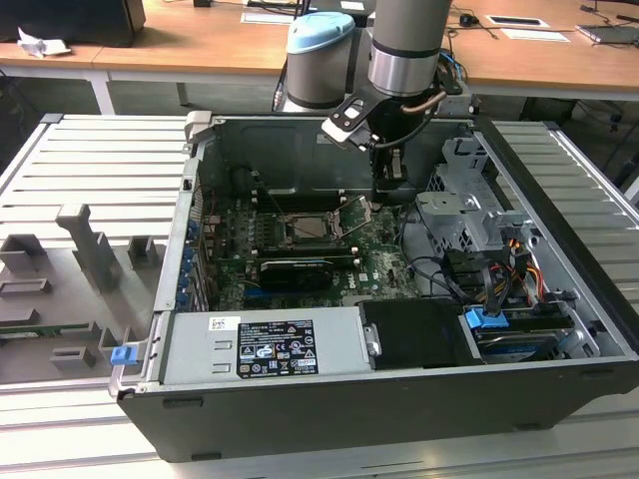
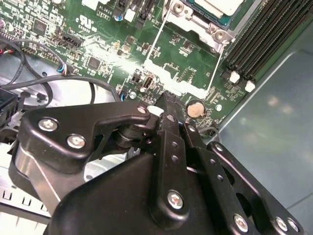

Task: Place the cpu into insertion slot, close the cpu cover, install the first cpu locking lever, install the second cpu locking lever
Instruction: 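Close the cpu cover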

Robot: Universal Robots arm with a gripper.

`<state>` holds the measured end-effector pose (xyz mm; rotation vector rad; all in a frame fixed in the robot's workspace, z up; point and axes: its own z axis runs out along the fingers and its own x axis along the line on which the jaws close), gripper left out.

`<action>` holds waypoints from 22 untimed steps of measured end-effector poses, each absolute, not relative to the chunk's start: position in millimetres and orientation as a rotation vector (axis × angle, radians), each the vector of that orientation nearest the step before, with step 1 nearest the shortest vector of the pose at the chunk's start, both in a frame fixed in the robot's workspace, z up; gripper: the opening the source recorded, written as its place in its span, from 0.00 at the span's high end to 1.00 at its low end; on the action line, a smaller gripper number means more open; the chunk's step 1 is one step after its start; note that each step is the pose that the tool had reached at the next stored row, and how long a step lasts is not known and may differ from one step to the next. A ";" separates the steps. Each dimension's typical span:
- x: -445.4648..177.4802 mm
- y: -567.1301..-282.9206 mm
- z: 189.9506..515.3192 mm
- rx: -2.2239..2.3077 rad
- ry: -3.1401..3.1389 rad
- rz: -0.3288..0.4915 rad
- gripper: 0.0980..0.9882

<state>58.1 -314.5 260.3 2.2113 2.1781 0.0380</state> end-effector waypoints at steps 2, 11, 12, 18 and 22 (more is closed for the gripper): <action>58.3 -314.5 259.3 2.211 2.178 0.038 0.99; 61.3 -314.8 253.9 2.209 2.181 0.038 0.99; 61.9 -314.8 253.3 2.206 2.184 0.038 0.99; 63.6 -314.9 244.3 2.171 2.219 0.039 0.99; 60.0 -314.9 239.9 2.167 2.223 0.039 0.99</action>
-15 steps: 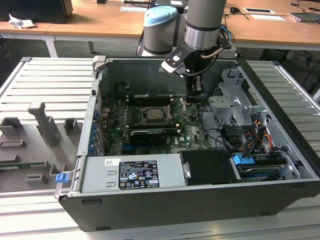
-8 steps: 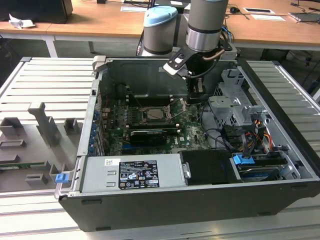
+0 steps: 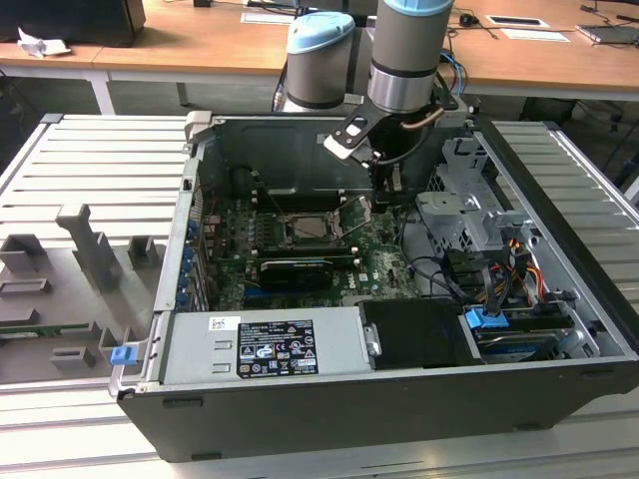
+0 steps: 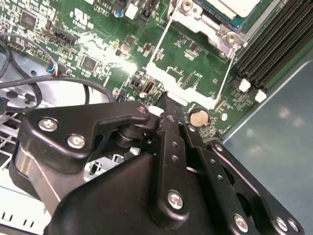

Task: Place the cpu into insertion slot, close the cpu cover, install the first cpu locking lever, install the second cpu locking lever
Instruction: 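Close the cpu cover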

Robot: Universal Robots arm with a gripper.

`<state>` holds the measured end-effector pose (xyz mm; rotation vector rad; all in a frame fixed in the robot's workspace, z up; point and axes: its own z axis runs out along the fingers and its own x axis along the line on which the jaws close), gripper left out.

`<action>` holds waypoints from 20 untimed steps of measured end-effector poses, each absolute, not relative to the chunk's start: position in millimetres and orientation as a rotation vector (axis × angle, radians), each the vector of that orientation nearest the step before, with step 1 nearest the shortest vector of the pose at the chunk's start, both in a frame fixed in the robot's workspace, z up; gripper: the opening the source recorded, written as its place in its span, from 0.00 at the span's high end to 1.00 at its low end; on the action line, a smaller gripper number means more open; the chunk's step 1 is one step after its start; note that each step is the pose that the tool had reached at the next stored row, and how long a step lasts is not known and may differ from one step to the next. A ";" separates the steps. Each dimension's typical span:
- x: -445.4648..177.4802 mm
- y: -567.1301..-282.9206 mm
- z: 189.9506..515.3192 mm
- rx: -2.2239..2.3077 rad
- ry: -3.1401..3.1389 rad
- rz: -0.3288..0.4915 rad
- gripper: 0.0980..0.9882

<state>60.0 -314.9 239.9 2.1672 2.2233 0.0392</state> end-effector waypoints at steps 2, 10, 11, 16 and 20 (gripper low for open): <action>57.2 -314.9 239.9 2.167 2.223 0.039 0.99; 48.2 -314.9 239.8 2.167 2.223 0.039 0.99; 47.2 -314.9 239.8 2.167 2.223 0.039 0.99; 44.0 -314.9 239.7 2.167 2.223 0.039 0.99; 41.1 -314.8 239.5 2.167 2.223 0.039 0.99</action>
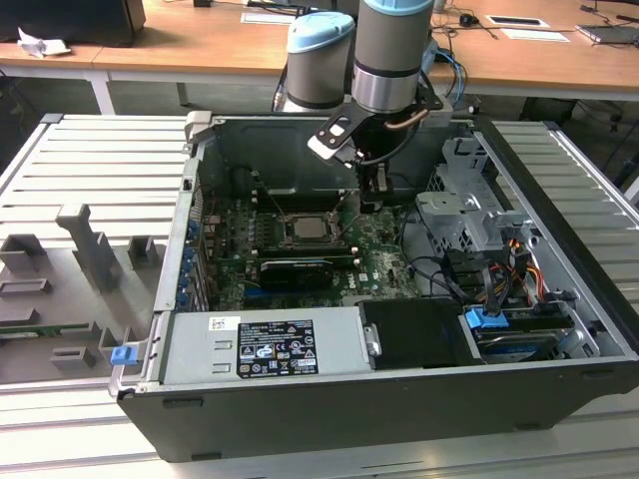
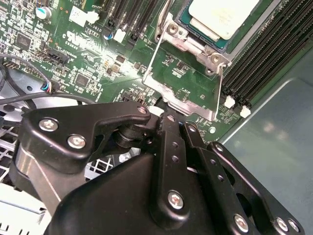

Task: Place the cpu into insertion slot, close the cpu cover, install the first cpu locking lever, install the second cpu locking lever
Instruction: 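Close the cpu cover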

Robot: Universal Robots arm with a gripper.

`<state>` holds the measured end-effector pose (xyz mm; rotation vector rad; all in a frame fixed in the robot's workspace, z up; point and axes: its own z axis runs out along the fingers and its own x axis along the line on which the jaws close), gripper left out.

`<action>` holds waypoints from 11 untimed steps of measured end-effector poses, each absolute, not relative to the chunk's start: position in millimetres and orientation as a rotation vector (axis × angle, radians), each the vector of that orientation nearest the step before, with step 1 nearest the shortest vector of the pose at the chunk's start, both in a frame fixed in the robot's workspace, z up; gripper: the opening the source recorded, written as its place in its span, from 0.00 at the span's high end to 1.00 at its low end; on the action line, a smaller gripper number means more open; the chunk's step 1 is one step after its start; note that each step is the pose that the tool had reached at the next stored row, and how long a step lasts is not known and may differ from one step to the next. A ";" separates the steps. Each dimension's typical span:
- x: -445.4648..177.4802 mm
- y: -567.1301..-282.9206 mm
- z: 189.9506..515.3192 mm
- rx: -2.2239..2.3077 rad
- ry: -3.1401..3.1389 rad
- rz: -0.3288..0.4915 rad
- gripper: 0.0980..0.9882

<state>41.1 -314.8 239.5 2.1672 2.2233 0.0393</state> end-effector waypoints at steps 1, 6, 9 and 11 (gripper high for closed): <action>40.4 -314.8 239.5 2.167 2.223 0.039 0.99; 37.8 -314.9 239.3 2.167 2.223 0.039 0.99; 36.6 -314.8 239.2 2.167 2.223 0.039 0.99; 35.8 -314.8 239.1 2.167 2.223 0.039 0.99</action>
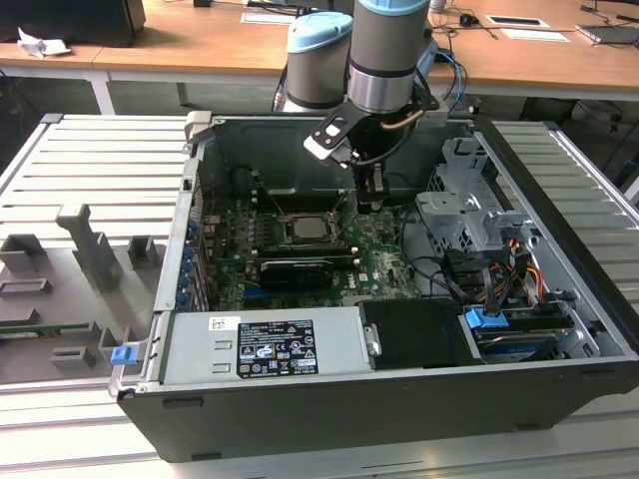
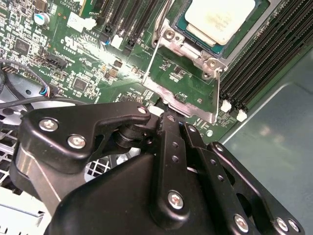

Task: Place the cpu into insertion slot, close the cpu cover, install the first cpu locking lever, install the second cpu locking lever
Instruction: 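Close the cpu cover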

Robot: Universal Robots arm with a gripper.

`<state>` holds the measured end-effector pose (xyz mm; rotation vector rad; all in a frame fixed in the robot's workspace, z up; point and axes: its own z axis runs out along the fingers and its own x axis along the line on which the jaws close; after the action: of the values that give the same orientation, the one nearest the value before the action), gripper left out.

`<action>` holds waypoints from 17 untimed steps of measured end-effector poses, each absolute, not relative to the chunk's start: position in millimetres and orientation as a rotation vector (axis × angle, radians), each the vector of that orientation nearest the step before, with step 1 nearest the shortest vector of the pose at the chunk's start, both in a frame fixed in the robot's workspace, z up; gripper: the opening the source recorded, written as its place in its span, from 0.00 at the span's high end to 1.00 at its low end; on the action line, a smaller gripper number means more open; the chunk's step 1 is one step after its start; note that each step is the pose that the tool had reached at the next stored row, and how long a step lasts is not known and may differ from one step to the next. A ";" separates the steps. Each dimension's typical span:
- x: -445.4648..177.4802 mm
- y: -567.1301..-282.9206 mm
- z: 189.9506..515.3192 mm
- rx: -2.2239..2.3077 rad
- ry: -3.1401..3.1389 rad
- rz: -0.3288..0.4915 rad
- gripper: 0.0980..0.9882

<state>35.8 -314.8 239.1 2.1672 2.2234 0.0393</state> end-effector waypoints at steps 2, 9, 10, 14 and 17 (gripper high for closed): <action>34.1 -314.9 238.9 2.167 2.223 0.039 0.99; 31.2 -314.8 238.8 2.167 2.223 0.039 0.99; 30.6 -314.8 238.7 2.167 2.223 0.039 0.99; 28.3 -314.8 238.7 2.167 2.223 0.039 0.99; 26.6 -314.8 238.6 2.167 2.223 0.039 0.99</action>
<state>26.6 -314.8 238.6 2.1673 2.2233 0.0392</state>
